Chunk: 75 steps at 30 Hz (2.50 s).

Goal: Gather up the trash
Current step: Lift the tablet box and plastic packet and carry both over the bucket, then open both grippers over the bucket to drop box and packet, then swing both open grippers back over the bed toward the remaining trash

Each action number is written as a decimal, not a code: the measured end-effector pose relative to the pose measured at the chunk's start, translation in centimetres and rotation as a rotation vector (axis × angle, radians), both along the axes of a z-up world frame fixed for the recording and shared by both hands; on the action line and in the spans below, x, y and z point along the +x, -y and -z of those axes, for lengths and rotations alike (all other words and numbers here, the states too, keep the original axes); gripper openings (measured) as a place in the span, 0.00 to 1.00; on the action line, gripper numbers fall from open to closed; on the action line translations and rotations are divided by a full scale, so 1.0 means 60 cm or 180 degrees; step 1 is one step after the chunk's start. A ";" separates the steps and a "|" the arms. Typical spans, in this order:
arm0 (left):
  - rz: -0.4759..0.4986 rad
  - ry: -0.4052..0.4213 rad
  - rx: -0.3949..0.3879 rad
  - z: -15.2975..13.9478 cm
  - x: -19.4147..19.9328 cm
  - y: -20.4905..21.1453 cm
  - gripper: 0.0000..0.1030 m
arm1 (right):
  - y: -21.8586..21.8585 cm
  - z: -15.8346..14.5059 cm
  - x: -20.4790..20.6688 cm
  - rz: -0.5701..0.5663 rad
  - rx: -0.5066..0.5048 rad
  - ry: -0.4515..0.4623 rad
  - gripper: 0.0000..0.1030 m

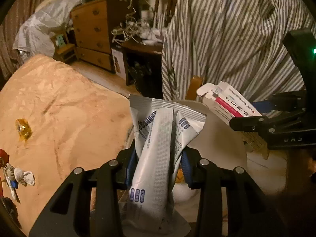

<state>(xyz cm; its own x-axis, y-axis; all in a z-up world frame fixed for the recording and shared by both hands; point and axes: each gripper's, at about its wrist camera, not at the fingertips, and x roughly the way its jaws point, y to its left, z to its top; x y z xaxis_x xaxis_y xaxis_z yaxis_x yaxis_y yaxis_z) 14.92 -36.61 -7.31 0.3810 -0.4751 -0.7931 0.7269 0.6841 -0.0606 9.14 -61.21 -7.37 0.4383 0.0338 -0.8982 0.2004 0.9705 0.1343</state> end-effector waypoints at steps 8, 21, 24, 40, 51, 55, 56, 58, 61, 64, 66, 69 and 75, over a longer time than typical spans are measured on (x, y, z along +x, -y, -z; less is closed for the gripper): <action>0.0002 -0.0171 0.0052 0.019 0.019 0.014 0.36 | -0.018 0.008 0.000 -0.0029 0.0052 -0.0132 0.51; -0.0009 -0.0148 0.0049 0.021 0.025 0.019 0.39 | -0.011 0.018 0.005 0.0017 0.0169 -0.0087 0.53; -0.0030 -0.0065 0.0069 0.018 0.024 0.018 0.66 | -0.006 0.013 0.005 0.0068 0.0224 -0.0026 0.64; -0.0111 -0.0019 0.0027 0.020 0.025 -0.011 0.78 | -0.009 -0.005 -0.006 0.0091 0.0356 0.0141 0.65; -0.0540 0.0112 -0.0027 0.030 0.027 -0.187 0.78 | -0.133 -0.032 -0.027 -0.0201 0.0353 0.0937 0.67; -0.0812 0.0111 -0.0061 0.034 0.036 -0.273 0.78 | -0.223 -0.021 -0.007 -0.0481 0.0307 0.1110 0.68; -0.0864 0.0111 -0.0065 0.035 0.037 -0.293 0.78 | -0.249 -0.017 0.002 -0.0562 0.0298 0.1128 0.68; -0.0982 0.0139 -0.0057 0.034 0.040 -0.332 0.78 | -0.304 -0.012 0.023 -0.0728 0.0299 0.1160 0.68; -0.1137 0.0150 -0.0070 0.034 0.044 -0.384 0.78 | -0.372 -0.006 0.051 -0.0936 0.0354 0.1168 0.70; -0.1310 0.0119 -0.0104 0.039 0.050 -0.437 0.78 | -0.437 0.002 0.078 -0.1110 0.0357 0.1151 0.72; -0.1424 0.0118 -0.0105 0.043 0.054 -0.479 0.78 | -0.473 0.009 0.091 -0.1205 0.0354 0.1123 0.73; -0.1609 0.0167 -0.0050 0.048 0.062 -0.548 0.78 | -0.525 0.020 0.112 -0.1354 0.0336 0.1095 0.73; -0.2233 0.0279 0.0121 0.064 0.093 -0.736 0.78 | -0.590 0.052 0.154 -0.1565 0.0389 0.0983 0.75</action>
<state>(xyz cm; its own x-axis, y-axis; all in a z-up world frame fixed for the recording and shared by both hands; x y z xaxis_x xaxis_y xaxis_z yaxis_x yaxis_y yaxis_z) 20.52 7.57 -11.17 0.6503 -0.0666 -0.7568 0.1148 0.9933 0.0113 18.36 -25.84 -10.48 0.5853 0.3943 -0.7085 -0.3351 0.9133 0.2314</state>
